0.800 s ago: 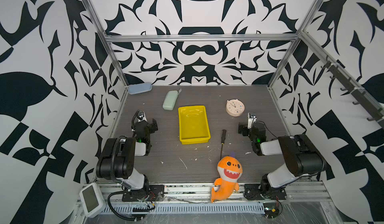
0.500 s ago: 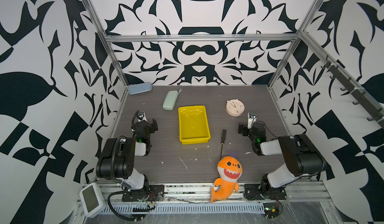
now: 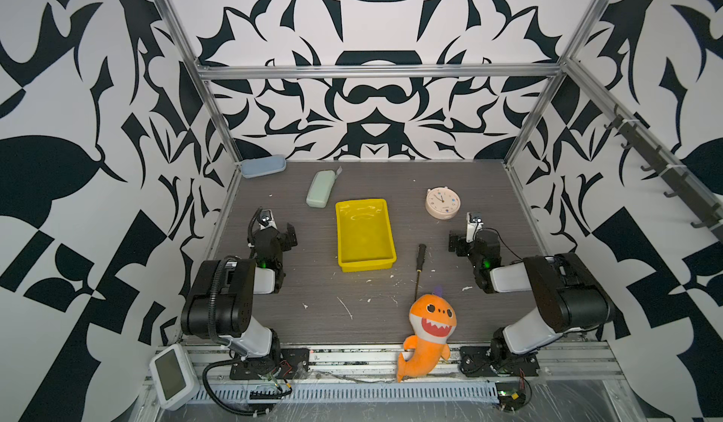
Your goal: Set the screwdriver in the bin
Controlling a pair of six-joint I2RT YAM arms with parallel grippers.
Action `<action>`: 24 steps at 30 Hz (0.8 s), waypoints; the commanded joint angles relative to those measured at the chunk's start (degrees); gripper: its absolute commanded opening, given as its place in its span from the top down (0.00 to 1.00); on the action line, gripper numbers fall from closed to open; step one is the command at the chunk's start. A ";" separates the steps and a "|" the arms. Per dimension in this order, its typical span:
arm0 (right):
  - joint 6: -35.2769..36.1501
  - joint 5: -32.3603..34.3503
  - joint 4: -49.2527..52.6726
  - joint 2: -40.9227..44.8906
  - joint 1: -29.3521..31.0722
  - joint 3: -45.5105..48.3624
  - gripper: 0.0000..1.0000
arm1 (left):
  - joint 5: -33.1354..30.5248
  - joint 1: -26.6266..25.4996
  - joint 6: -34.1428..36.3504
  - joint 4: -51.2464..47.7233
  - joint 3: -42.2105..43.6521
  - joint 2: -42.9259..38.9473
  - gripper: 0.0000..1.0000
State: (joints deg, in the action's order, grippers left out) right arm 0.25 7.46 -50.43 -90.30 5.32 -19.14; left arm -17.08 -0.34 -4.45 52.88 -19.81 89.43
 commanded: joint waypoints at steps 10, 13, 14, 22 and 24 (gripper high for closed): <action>0.58 -0.26 -1.51 1.52 -0.20 -1.16 0.00 | 0.04 0.18 -0.01 1.53 -0.64 -0.29 0.01; 0.64 -0.30 -1.51 1.45 -0.18 -1.17 0.00 | 0.80 0.43 -0.01 1.04 -0.85 -0.26 0.01; 0.69 -0.34 -1.50 1.47 -0.14 -1.17 0.00 | 0.80 0.43 0.05 1.00 -0.93 -0.28 0.01; 0.40 -0.17 -1.77 1.57 -0.14 -0.96 0.00 | 0.78 0.38 -0.02 1.17 -0.85 -0.26 0.01; 1.27 -1.55 -5.15 2.46 0.27 1.26 0.00 | 0.82 0.43 -0.03 1.18 -0.92 -0.26 0.01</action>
State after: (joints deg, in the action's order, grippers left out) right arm 0.36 7.20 -50.98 -90.28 5.37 -18.96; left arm -16.67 -0.27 -4.43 52.86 -19.81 89.43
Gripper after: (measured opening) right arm 0.997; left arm 0.993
